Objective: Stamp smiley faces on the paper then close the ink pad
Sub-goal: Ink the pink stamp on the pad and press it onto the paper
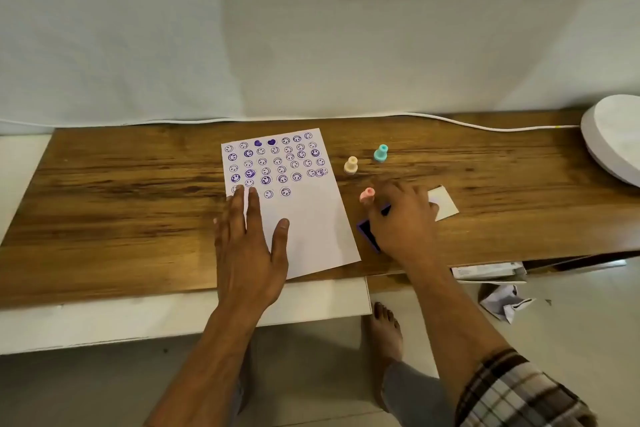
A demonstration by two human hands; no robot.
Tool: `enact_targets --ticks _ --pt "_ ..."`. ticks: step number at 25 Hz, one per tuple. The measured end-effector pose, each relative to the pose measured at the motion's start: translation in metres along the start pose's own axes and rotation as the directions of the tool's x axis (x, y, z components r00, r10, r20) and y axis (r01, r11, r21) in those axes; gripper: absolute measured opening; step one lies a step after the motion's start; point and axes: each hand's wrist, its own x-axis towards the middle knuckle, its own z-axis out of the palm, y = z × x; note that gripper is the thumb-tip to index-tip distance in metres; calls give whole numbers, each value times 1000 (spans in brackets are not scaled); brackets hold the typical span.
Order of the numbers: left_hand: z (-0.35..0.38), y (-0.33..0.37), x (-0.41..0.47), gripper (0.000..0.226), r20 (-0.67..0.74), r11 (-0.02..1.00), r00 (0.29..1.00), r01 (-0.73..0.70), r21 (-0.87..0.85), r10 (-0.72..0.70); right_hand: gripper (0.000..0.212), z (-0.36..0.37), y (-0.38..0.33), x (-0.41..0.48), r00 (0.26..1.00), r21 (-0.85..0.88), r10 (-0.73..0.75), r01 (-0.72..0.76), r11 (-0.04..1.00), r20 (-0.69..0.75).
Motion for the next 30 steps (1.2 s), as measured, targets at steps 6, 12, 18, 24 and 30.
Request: enact_targets --ticks 6,12,18,24,30 --pt "2 12 -5 57 -31 958 999 -50 -281 43 21 4 -15 2 993 296 114 -121 948 39" --pt "1 39 -4 42 136 786 991 79 -613 6 27 -8 -50 -23 966 769 -73 -150 621 248" --pt "-1 35 0 33 121 755 990 138 -640 -79 29 0 -53 -33 948 824 -135 -175 539 290" --pt "-2 31 5 30 267 608 954 294 -737 -138 28 -4 -52 -35 950 853 -176 -139 503 259" --pt "-4 9 13 29 216 637 948 318 -702 -236 25 -30 0 -15 999 473 11 -34 880 53"
